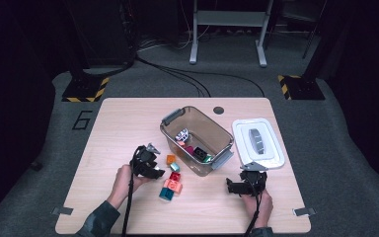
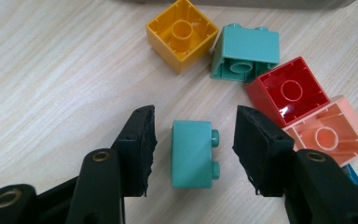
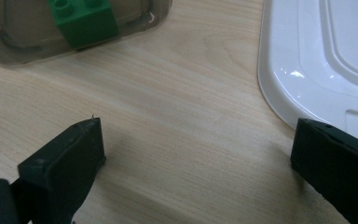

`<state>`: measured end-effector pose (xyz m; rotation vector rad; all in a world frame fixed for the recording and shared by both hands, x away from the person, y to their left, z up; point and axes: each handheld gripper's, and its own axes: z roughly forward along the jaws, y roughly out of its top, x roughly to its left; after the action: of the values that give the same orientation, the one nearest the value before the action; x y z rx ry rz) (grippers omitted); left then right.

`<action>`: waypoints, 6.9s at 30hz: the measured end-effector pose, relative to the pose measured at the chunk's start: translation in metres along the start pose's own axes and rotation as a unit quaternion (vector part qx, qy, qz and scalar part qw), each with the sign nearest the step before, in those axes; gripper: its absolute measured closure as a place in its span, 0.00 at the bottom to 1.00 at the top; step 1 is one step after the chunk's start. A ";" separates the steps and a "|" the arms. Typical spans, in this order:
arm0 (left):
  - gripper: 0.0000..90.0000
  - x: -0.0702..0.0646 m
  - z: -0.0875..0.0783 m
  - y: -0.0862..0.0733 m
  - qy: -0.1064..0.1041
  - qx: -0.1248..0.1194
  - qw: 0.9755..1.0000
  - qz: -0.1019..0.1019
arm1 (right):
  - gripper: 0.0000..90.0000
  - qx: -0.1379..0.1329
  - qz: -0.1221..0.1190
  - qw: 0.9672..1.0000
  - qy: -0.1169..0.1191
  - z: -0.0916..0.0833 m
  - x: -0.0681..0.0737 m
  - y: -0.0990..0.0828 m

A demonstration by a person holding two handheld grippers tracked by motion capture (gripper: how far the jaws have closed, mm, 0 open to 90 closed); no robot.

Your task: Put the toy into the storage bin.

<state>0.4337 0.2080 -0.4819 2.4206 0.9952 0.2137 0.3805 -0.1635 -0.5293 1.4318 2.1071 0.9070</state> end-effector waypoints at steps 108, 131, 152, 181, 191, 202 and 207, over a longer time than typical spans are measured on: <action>0.75 0.014 -0.046 0.151 0.043 -0.053 0.996 0.063 | 0.01 0.003 -0.004 1.000 0.002 0.000 0.000 0.000; 0.56 0.025 -0.034 0.140 0.036 -0.013 0.999 0.038 | 0.01 0.002 -0.003 1.000 0.000 0.000 0.000 0.000; 0.18 0.003 -0.082 0.073 0.032 -0.079 0.995 0.051 | 0.02 0.001 -0.002 1.000 -0.001 0.000 0.000 0.000; 0.16 -0.042 -0.015 -0.024 -0.020 -0.027 0.999 0.032 | 0.02 0.001 -0.002 1.000 -0.001 0.000 0.000 0.000; 0.16 -0.042 -0.012 -0.037 -0.011 -0.004 0.999 0.037 | 0.02 0.001 -0.002 1.000 -0.002 0.000 0.000 0.000; 0.17 -0.010 -0.030 -0.060 0.025 -0.002 1.000 0.004 | 0.02 0.000 -0.002 1.000 -0.002 0.000 0.000 0.000; 0.21 -0.011 -0.037 -0.064 0.020 -0.024 0.999 -0.004 | 0.02 0.000 -0.002 1.000 -0.003 0.000 0.000 0.000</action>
<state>0.3747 0.2538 -0.4825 2.3765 1.0052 0.2826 0.3807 -0.1633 -0.5293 1.4268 2.1051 0.9002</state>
